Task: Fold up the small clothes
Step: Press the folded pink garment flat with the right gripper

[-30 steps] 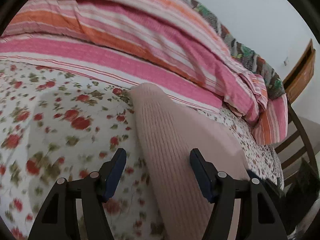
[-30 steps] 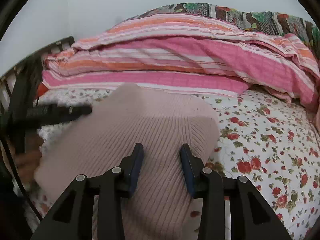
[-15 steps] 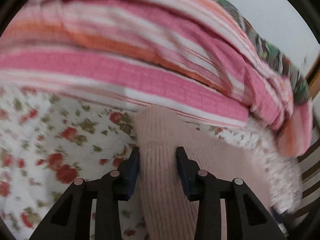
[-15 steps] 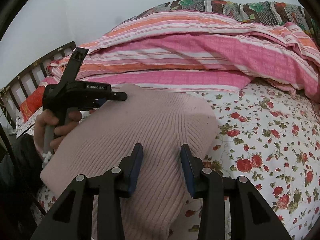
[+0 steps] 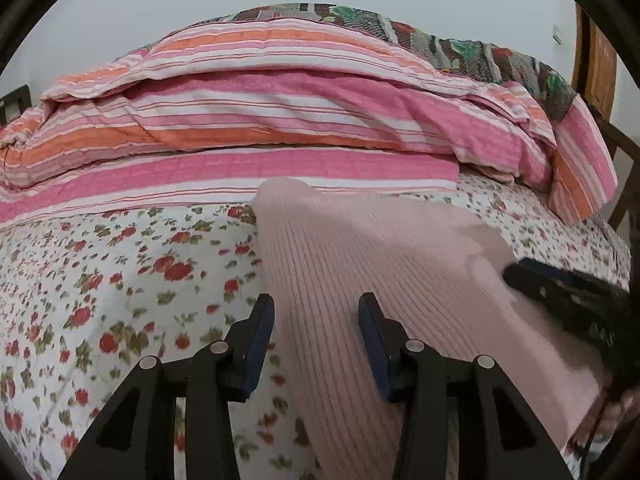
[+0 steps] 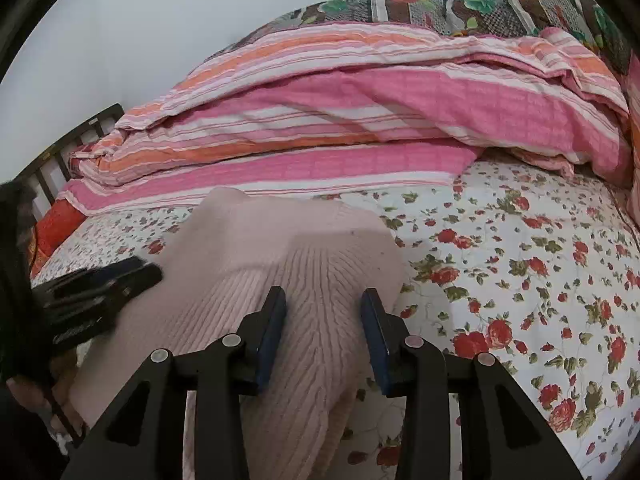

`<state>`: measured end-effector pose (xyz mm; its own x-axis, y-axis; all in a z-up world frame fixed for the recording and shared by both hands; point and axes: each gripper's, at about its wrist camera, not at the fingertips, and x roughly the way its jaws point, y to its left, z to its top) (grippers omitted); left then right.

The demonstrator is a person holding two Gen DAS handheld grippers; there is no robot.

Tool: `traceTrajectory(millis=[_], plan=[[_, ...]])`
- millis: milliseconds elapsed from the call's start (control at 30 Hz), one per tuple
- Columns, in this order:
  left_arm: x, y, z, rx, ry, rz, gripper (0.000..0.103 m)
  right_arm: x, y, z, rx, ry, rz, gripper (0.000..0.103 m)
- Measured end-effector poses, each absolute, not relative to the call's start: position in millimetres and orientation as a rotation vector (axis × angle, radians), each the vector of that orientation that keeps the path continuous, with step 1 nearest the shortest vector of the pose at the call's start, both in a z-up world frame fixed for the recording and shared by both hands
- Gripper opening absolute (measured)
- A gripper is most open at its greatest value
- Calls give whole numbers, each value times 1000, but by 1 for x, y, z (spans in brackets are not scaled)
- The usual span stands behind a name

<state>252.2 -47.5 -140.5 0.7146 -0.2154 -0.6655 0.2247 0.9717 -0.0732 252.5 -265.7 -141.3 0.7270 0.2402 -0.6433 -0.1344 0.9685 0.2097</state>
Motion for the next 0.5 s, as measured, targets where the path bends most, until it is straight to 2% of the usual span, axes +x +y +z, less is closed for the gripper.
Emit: traceTrajectory(millis=[67, 500], plan=[[244, -45, -141, 14, 722, -251, 42, 253, -265, -144, 150, 734, 198, 41], [210, -35, -145, 30, 691, -285, 46, 240, -258, -145, 104, 707, 156, 41]])
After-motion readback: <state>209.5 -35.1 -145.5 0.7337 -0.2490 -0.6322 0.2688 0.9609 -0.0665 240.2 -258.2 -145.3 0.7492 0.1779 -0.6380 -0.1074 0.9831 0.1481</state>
